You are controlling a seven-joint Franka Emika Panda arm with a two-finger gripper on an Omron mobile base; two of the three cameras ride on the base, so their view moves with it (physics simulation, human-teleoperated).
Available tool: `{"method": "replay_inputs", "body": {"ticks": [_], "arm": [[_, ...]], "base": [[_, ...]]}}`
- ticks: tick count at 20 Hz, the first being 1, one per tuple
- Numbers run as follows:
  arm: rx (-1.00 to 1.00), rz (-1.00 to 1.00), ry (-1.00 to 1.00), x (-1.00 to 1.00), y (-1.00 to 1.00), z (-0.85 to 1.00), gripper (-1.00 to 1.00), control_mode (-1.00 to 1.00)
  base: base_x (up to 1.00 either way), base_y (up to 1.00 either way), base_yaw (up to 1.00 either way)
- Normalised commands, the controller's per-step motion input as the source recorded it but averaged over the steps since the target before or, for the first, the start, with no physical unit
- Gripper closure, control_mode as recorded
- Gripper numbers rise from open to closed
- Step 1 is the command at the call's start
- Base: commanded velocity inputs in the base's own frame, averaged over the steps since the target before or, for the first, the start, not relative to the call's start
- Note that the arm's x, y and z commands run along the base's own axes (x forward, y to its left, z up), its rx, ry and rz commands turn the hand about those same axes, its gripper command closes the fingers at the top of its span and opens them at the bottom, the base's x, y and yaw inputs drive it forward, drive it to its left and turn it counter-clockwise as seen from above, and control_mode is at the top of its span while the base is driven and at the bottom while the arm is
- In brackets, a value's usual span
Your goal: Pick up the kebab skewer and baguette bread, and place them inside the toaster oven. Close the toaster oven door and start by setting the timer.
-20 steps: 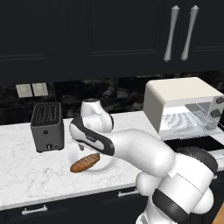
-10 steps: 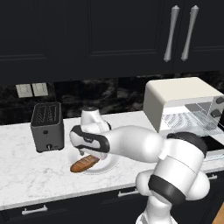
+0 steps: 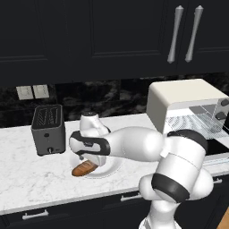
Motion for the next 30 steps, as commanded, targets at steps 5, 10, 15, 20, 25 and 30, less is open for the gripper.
{"method": "replay_inputs", "body": {"ticks": [5, 10, 15, 20, 25, 30], "arm": [[0.00, -0.01, 0.00, 0.00, 0.00, -0.12, -1.00, -1.00], [0.00, 0.00, 0.00, 0.00, 0.00, -0.15, -1.00, -1.00], [0.00, 0.00, 0.00, 0.00, 0.00, -0.04, 1.00, -1.00], [0.00, 0.00, 0.00, 0.00, 0.00, 0.00, 1.00, -1.00], [0.00, 0.00, 0.01, 0.01, 0.00, 0.11, 1.00, -1.00], [0.00, 0.00, 0.00, -0.04, -0.06, 0.53, 1.00, -1.00]], "base": [[0.00, 0.00, 0.00], [0.00, 0.00, 0.00], [0.00, 0.00, 0.00], [0.00, 0.00, 0.00], [0.00, 0.00, 0.00], [0.00, 0.00, 0.00]]}}
